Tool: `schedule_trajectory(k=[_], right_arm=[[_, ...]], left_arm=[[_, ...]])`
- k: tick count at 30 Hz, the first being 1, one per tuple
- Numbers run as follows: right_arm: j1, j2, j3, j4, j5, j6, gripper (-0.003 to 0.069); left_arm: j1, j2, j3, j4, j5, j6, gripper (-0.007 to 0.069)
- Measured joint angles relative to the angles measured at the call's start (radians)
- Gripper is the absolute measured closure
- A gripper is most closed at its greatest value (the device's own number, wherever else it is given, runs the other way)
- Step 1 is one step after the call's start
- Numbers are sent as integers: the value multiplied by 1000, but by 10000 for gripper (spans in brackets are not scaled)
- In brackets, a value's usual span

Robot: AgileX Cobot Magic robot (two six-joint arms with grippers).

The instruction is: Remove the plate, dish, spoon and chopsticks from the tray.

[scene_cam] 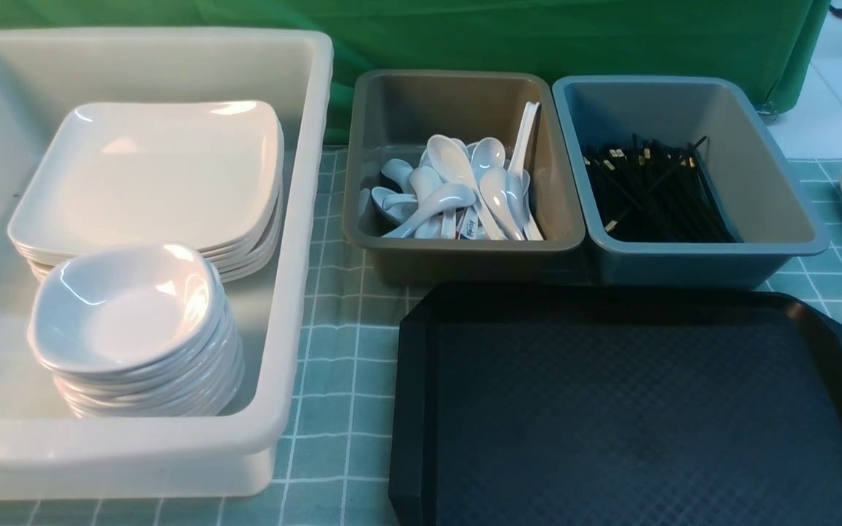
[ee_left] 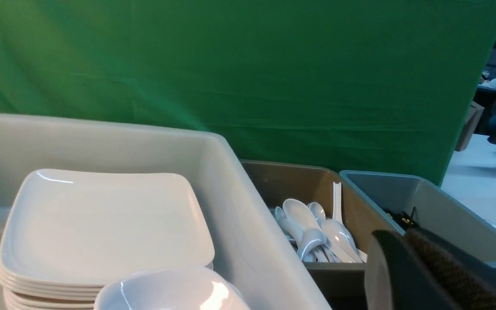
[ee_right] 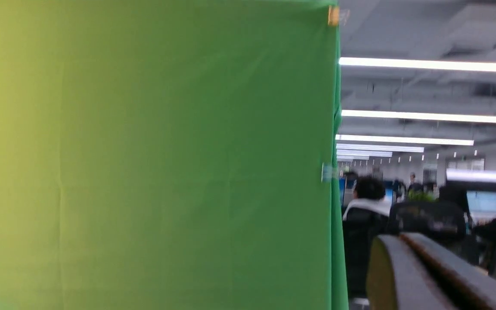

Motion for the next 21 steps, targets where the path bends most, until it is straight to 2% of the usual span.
schedule_trajectory(k=[11, 16, 21], right_arm=[[0, 0, 0, 0, 59, 0, 580], [0, 0, 0, 0, 62, 0, 559], [0, 0, 0, 0, 63, 0, 547]], left_arm=[[0, 0, 64, 81, -3, -1, 613], [0, 0, 66, 191, 12, 28, 613], [0, -3, 82, 219, -17, 22, 613]])
